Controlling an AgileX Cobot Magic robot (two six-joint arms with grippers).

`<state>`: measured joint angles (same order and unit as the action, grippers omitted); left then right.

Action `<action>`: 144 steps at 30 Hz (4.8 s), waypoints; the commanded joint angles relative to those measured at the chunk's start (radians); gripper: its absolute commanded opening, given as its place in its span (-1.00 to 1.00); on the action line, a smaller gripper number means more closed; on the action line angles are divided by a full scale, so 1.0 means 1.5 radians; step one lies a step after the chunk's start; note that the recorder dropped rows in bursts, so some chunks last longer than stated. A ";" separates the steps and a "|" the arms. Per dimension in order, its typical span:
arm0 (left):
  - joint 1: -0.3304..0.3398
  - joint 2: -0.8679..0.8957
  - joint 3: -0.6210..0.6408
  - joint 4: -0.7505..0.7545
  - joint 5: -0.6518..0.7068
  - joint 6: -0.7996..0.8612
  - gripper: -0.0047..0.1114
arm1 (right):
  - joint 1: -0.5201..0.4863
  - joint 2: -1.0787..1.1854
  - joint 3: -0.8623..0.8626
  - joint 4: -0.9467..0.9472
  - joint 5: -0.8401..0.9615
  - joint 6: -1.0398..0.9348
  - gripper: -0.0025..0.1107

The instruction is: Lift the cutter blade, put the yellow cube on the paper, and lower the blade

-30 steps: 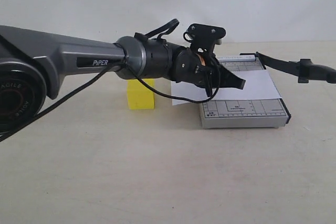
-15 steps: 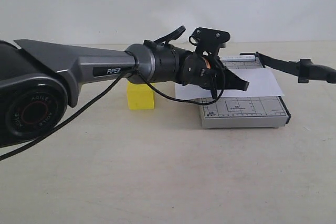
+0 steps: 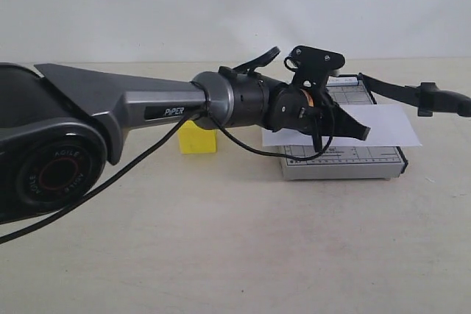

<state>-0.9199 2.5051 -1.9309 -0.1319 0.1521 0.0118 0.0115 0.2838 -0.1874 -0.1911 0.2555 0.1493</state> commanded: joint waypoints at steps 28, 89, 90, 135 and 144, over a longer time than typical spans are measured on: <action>0.001 0.053 -0.179 -0.066 0.085 -0.034 -0.84 | -0.001 -0.002 0.004 0.003 -0.008 0.004 -0.96; 0.073 -0.469 0.694 -0.669 -0.471 0.321 0.72 | -0.001 -0.002 0.004 0.003 -0.014 0.004 -0.96; 0.073 -0.464 0.691 -0.669 -0.472 0.305 0.91 | -0.001 -0.002 0.004 0.003 -0.014 0.004 -0.96; 0.091 -0.187 0.471 -0.579 -0.470 0.421 0.96 | -0.001 -0.002 0.004 0.032 -0.014 0.006 -0.96; 0.128 -0.184 0.448 -0.588 -0.361 0.435 0.31 | -0.001 -0.002 0.004 0.032 -0.016 0.006 -0.96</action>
<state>-0.7514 2.2308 -1.2521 -1.0030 -0.4475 0.6546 0.0115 0.2838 -0.1874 -0.1453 0.2478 0.1590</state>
